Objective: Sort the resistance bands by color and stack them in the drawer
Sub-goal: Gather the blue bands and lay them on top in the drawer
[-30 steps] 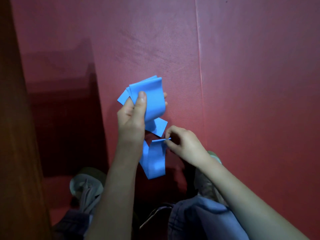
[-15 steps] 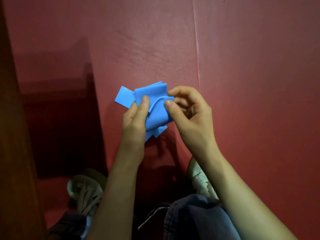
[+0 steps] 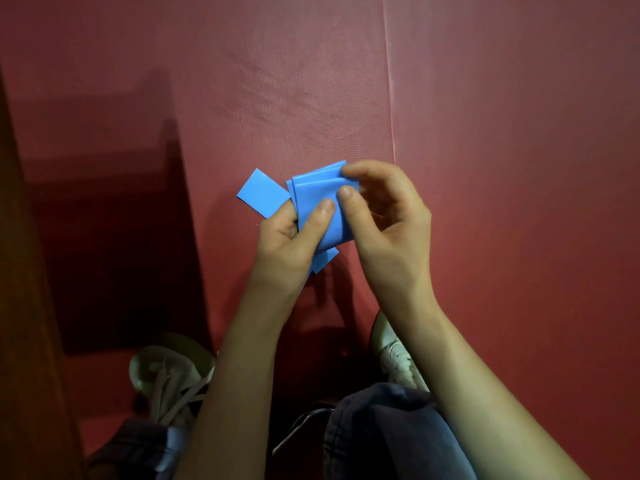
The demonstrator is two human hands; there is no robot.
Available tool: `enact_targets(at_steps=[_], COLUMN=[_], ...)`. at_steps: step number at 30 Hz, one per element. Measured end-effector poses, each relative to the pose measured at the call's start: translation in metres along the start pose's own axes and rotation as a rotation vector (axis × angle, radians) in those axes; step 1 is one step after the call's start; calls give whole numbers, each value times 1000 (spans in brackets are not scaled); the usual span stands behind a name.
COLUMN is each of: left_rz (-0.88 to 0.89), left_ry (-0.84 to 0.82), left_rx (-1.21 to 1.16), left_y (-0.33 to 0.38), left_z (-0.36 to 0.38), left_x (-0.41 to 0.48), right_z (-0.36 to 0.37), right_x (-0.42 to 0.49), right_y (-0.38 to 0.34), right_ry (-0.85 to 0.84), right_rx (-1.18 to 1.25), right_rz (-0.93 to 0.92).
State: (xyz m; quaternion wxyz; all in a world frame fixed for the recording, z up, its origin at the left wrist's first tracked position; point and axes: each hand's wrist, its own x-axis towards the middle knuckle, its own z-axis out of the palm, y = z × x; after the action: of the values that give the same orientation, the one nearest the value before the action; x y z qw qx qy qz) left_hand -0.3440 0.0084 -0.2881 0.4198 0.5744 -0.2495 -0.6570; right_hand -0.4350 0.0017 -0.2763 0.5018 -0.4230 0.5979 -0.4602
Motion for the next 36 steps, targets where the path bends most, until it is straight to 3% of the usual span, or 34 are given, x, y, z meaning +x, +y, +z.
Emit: enact_targets(at_steps=[5, 10, 15, 21, 36], left_rz=[54, 131, 248, 389, 577], left_ry=[44, 56, -35, -131, -118], left_rx=[33, 124, 139, 235, -36], left_y=[5, 31, 65, 114, 283], left_z=[4, 14, 38, 78, 127], left_x=[1, 6, 1, -30, -145], right_z=[-1, -7, -19, -41, -71], right_x=[-4, -1, -4, -2, -41], right_y=[2, 0, -19, -74, -212], right_ry=[36, 61, 81, -21, -225], right_rx=[109, 48, -60, -116, -108], right_rz=[-16, -29, -25, -9, -122])
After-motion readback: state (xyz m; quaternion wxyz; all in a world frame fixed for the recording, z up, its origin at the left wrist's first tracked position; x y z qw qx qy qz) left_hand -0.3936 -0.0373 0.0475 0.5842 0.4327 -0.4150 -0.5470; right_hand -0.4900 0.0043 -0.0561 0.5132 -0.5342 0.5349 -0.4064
